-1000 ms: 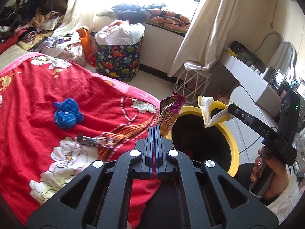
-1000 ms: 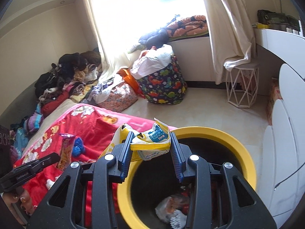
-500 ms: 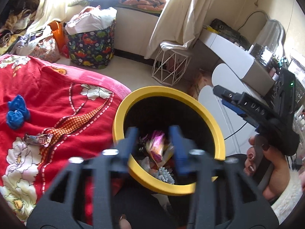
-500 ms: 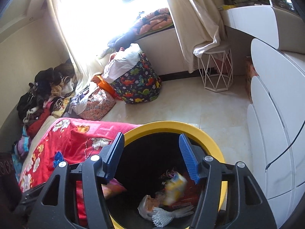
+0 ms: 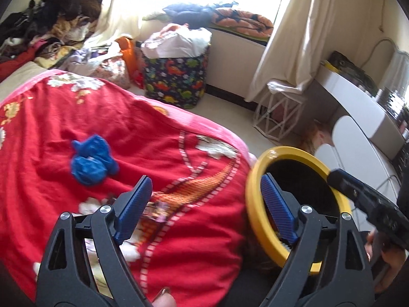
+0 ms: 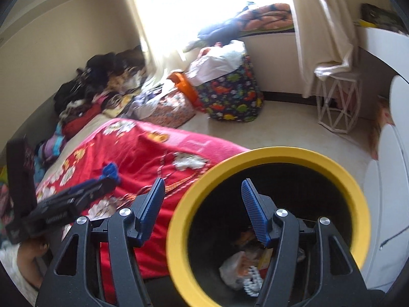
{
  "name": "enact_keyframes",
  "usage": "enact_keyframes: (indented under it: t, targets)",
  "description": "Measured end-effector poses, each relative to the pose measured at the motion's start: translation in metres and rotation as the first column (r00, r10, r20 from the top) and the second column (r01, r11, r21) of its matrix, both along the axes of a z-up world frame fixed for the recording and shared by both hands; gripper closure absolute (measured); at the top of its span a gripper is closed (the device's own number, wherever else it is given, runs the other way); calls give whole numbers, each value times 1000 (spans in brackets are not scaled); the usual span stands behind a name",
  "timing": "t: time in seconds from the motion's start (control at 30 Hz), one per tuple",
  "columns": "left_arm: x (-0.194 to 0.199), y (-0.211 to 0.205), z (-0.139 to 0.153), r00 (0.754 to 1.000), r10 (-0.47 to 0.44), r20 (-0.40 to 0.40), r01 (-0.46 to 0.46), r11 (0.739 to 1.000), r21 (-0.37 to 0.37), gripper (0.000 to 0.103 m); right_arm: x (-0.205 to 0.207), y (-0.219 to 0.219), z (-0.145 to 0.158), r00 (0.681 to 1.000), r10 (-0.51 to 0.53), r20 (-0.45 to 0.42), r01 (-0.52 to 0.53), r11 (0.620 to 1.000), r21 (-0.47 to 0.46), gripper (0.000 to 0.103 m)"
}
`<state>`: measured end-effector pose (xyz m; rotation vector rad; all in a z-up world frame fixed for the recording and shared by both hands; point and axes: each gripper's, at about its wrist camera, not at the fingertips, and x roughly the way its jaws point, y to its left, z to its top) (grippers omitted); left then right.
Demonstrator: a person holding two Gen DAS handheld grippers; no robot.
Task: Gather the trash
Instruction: 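Grasp the blue glove with the left gripper while the right grasps the chocolate bar wrapper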
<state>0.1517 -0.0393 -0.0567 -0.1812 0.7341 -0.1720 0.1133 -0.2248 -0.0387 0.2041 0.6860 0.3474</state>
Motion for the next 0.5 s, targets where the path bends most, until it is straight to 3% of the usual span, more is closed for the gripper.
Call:
enact_keyframes:
  t: [0.17,0.4,0.5]
  targets:
    - [8,41,2,996,86,8,-86,996,14,24,-1,57,-1,989,147,8,-146,988,-53,43]
    - [22,88,-6,984,179,-8,-179,983,33,24,9,135,-12,944,329,-8,-326,933,-151,43]
    - [30,109,-14,976,213,-38,-213,977,12,30,16,160,-24,925,379,-34,-379,907,-182,43]
